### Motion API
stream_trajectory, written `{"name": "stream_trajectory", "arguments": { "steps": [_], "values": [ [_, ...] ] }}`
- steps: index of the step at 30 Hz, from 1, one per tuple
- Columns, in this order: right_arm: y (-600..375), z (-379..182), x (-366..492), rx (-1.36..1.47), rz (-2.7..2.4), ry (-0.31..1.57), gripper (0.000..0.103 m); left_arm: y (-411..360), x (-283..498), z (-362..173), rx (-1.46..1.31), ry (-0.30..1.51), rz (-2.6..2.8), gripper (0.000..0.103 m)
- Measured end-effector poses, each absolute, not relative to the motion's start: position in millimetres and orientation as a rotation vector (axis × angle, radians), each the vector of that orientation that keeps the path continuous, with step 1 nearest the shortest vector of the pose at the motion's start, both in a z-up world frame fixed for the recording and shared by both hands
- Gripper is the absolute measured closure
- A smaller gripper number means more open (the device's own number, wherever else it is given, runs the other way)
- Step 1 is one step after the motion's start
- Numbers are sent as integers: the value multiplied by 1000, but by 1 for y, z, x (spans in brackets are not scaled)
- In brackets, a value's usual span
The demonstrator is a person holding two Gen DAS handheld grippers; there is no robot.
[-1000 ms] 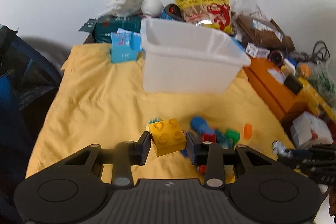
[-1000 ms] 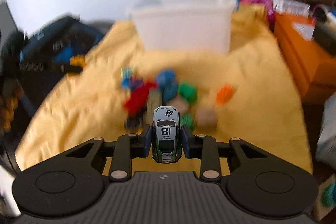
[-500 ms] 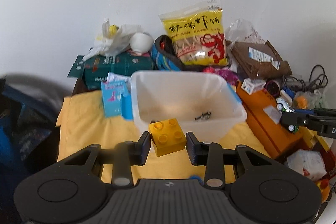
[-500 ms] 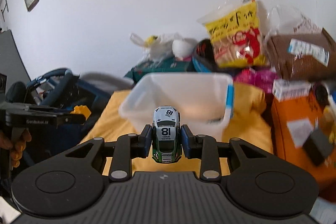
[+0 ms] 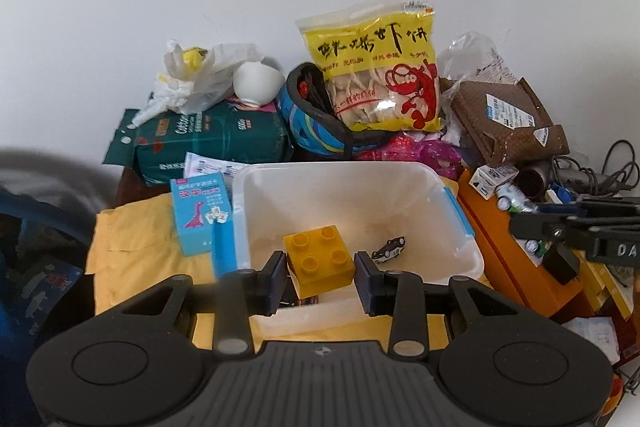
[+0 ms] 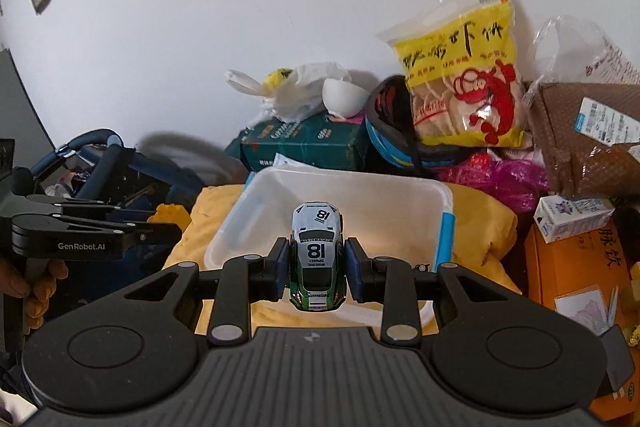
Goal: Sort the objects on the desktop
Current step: 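Carry the brick and car over the white bin and open both tools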
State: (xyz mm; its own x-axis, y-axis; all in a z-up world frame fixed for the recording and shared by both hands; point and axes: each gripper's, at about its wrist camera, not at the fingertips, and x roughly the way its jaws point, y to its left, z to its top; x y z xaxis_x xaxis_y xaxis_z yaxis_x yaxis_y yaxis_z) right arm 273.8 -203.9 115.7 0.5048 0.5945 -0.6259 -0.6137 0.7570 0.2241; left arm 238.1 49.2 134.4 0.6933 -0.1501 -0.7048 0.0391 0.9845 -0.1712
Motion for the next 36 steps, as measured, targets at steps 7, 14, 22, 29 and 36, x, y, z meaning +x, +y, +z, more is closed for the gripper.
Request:
{"name": "stream_trajectory", "arguments": {
  "steps": [7,14,22,29,36],
  "values": [
    [-184,102,311,-56,701,869,70,44,278,130,-144,872,-117,63],
    [-168,92,333,-124,672,919,70,36,301,130,-136,899,-124,63],
    [-166,81,346,-133,606,889,36,42,304,106,-184,913,-50,48],
    [-202,61,288,-88,670,834,35,29,211,68,-64,827,-123,47],
    [-249,-12,176,-146,674,830,36,-1,90,-12,-83,896,-130,46]
  ]
}}
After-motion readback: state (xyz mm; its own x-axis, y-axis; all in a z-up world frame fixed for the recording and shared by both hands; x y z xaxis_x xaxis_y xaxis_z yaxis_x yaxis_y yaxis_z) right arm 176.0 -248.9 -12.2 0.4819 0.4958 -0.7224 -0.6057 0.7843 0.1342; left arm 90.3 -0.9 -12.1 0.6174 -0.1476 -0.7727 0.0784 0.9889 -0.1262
